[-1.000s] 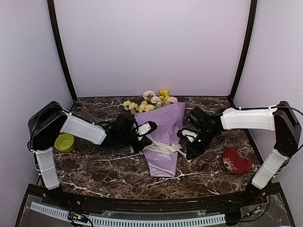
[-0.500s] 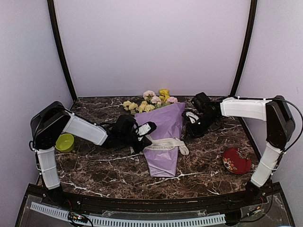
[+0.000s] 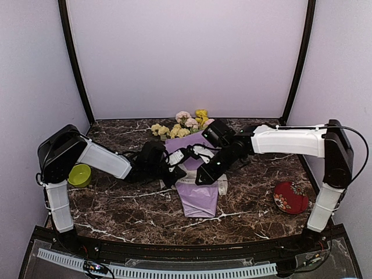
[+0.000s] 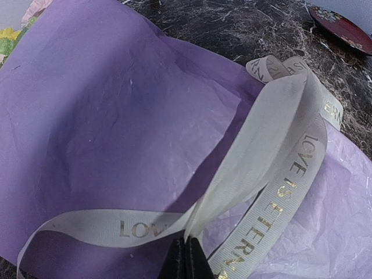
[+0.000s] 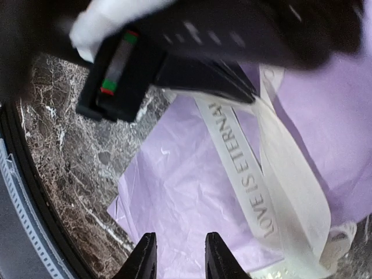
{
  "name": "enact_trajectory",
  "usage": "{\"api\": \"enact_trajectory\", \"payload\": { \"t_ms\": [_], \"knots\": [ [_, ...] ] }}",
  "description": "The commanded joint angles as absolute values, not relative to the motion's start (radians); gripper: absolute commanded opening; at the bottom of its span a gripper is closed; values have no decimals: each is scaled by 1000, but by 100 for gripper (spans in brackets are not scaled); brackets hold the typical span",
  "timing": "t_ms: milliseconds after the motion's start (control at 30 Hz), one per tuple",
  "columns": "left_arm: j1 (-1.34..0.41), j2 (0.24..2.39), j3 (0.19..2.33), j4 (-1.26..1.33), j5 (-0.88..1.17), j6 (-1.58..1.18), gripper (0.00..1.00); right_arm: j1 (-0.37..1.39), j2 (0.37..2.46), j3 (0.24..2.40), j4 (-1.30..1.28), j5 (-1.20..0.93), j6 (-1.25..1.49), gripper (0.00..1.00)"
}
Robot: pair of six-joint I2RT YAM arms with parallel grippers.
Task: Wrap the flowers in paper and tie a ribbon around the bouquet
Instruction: Cross the ribbon over the folded bouquet.
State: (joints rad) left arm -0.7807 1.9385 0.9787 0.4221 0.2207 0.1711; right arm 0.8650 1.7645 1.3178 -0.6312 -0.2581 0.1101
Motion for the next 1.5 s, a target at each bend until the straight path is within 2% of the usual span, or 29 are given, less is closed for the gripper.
{"api": "enact_trajectory", "payload": {
  "t_ms": [0, 100, 300, 433, 700, 1167, 1467],
  "knots": [
    [-773, 1926, 963, 460, 235, 149, 0, 887, 1879, 1435, -660, -187, 2, 31],
    [-771, 1925, 952, 483, 247, 138, 0, 890, 1932, 1476, -672, -126, -12, 35],
    [-768, 1931, 950, 491, 255, 129, 0, 890, 2019, 1563, -737, -78, -34, 36],
    [-764, 1931, 950, 489, 257, 124, 0, 891, 2017, 1526, -729, -99, -36, 28],
    [-753, 1933, 945, 490, 268, 115, 0, 890, 1965, 1417, -694, -108, -34, 23],
    [-748, 1934, 943, 458, 269, 138, 0, 847, 1894, 1316, -669, -44, -50, 24],
    [-747, 1939, 955, 455, 281, 135, 0, 850, 1873, 1302, -636, -94, -60, 23]
  ]
}}
